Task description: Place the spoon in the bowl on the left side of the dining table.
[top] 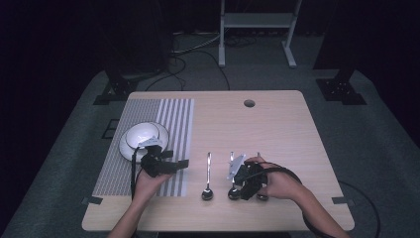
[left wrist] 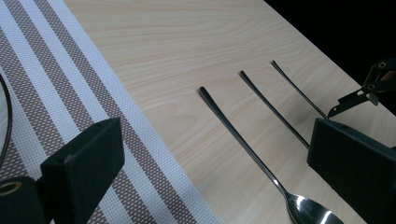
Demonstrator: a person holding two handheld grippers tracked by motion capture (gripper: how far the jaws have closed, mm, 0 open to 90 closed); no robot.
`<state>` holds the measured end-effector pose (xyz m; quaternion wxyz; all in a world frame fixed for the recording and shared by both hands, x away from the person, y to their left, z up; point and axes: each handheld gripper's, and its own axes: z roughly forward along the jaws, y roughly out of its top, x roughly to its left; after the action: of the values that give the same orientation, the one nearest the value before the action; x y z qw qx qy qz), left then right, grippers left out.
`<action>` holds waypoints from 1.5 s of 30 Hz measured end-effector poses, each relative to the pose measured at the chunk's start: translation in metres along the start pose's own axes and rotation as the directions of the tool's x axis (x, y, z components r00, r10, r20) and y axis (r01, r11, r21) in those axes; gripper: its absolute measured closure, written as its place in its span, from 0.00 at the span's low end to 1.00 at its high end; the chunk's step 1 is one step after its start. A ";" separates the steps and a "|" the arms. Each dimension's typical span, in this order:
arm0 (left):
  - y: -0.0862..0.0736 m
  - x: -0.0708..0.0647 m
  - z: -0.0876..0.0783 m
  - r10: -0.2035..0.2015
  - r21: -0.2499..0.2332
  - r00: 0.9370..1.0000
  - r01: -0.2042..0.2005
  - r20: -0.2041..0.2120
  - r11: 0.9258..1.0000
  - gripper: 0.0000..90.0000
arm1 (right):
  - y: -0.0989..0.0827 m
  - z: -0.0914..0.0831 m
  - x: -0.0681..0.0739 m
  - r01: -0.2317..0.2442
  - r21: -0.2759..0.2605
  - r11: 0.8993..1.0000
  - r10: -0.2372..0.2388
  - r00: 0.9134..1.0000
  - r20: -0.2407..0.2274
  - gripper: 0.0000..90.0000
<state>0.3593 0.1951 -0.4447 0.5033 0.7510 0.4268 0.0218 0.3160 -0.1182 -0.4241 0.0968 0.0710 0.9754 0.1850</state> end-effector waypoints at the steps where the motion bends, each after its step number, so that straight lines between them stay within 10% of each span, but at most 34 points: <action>1: 0.000 0.000 0.000 0.000 0.001 1.000 0.000 0.001 1.000 0.03 | 0.001 0.001 0.001 0.008 0.005 1.000 -0.008 1.000 -0.001 0.41; 17: 0.001 -0.001 0.004 -0.006 0.008 1.000 0.006 0.008 1.000 0.03 | 0.010 0.022 0.023 0.133 0.095 0.987 -0.142 0.984 0.104 0.45; 45: 0.013 -0.027 0.041 -0.021 0.050 0.996 0.017 0.090 0.999 0.04 | 0.005 0.021 0.026 0.096 0.059 0.994 -0.103 0.988 0.116 0.52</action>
<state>0.3691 0.1450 -0.4446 0.5036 0.7592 0.4113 -0.0275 0.2960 -0.1013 -0.4460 0.1621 0.0358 0.9747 0.1494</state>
